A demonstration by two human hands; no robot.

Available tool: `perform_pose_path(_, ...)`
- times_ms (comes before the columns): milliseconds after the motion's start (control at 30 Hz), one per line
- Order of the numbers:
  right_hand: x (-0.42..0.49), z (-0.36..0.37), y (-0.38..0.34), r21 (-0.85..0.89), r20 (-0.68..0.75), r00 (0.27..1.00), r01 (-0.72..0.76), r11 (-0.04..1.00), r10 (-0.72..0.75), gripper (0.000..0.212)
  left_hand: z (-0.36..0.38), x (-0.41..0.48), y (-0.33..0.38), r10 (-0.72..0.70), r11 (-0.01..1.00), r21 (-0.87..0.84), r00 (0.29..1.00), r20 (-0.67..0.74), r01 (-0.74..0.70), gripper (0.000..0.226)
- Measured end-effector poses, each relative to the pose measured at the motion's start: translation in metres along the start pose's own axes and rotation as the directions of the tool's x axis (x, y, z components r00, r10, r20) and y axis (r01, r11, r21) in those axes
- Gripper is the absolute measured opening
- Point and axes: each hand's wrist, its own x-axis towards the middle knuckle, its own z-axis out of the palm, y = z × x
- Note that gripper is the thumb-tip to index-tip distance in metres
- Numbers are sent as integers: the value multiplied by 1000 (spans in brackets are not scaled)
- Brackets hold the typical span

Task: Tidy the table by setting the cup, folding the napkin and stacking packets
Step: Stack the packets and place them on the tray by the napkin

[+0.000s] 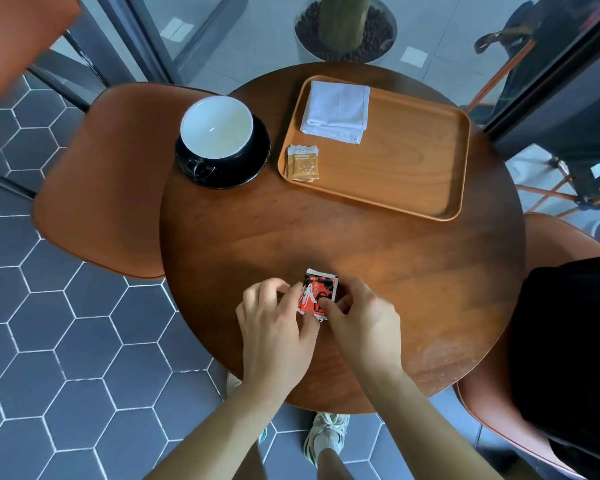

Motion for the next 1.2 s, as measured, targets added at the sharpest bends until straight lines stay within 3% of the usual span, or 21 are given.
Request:
perform_pose_path(167,1,-2,0,25,4,1000,-15,1000,15,32,0,7,9,-106,994,-34,994,15,106,27)
perform_pose_path(533,3,-4,3,62,19,999,-38,997,37,31,-2,18,16,-113,993,-23,992,53,114,19)
perform_pose_path(733,3,-5,8,104,35,999,-30,994,27,27,-6,23,14,-96,983,-153,994,51,102,18)
perform_pose_path(867,7,-12,9,257,126,989,-110,960,80,22,-12,31,6,-90,968,-233,995,31,95,31)
perform_pose_path(1000,13,-18,6,471,259,961,-216,855,100,19,-17,42,4,-200,882,-422,977,67,210,22)
perform_pose_path(1100,20,-18,3,467,236,971,-80,881,-37,16,-20,50,7,-249,728,-608,949,195,316,24)
perform_pose_path(1200,27,-18,0,471,147,987,-18,882,-58,18,-22,54,13,-222,698,-648,953,208,304,32)
